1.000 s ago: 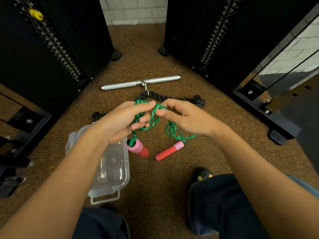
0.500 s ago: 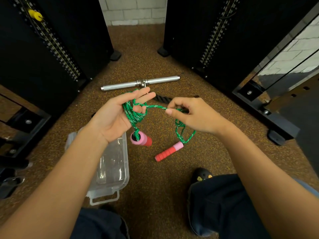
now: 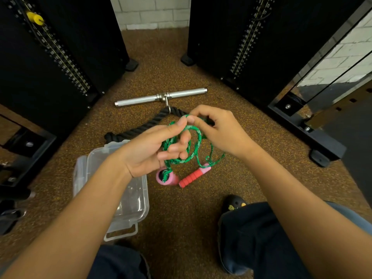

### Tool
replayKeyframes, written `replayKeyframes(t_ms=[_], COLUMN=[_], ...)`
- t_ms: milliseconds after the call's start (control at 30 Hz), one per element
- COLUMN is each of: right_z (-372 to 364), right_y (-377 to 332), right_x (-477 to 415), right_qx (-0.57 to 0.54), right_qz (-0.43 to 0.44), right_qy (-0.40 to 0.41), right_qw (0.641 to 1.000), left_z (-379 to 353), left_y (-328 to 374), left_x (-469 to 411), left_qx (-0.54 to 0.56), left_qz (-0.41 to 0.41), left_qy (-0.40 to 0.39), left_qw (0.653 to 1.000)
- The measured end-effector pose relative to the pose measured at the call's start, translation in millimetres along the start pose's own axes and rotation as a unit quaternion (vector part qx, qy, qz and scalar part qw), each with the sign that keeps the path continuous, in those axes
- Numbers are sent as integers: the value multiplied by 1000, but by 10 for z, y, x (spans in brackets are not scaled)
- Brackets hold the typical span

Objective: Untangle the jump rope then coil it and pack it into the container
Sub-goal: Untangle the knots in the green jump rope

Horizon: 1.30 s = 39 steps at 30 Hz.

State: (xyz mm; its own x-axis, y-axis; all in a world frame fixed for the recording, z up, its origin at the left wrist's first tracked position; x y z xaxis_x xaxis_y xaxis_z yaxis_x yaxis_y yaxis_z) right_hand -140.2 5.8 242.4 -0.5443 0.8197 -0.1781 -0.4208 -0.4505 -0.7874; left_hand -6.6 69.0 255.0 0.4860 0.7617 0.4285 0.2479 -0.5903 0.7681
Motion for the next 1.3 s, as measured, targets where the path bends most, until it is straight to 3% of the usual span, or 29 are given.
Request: replayKeyframes(t_ms=[167,300,400,500,600,667,767,867,1000,1067,1133,1300], right_z=[-183,-268,-280,-286,-288,-290,-269,-211,-86,-34,-7,-56], right_y=[76,61,57,43,-30,-82,-137,-195,-176,-138,-109,-98], right_x=[54,98,119,122,114,113,106,78,44,35,32,35], right_qx=[50,70,82,75,81,82,99,91,64,36,-1,-97], right_qz=[-79,-87,-97,-91,-58,-29,19,53,49,24,2,-38], right_qy=[-115,-187,-236,-251,-245,-235,-201,-151,-76,-58,-60,-126], right_qw=[989,976,963,961,964,968,974,983,994,997,998,987], left_z=[125,310,451,490,408,396,389,286,253,210,204,278], left_y=[134,259,281,236,191,145,88,27,-4,-7,-10,34], left_x=[1,51,75,39,-15,-61,-99,-123,-108,-78,-67,-43], left_qx=[180,280,292,185,-62,-180,-372,-464,-432,-424,-401,-313], left_qz=[-118,-230,-274,-261,-233,-224,-193,-168,-98,-55,-41,-25], left_qy=[30,75,121,228,322,330,330,290,278,212,149,116], left_qw=[976,929,908,920,915,899,846,820,852,879,903,942])
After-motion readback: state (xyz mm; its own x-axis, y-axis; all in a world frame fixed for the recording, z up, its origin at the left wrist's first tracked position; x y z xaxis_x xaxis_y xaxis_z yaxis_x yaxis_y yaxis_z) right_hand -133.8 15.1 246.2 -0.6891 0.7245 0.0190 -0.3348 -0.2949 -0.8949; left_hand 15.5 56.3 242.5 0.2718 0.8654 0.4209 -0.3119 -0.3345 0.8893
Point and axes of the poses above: each hand's wrist, its own x-axis away from the middle knuckle, its own z-axis out of the back of the hand, y = z × x, the point moved 3 cm from there along -x, towards the middle knuckle, and after that the axes turned 2 degrees about z, right-handed, at the moved point
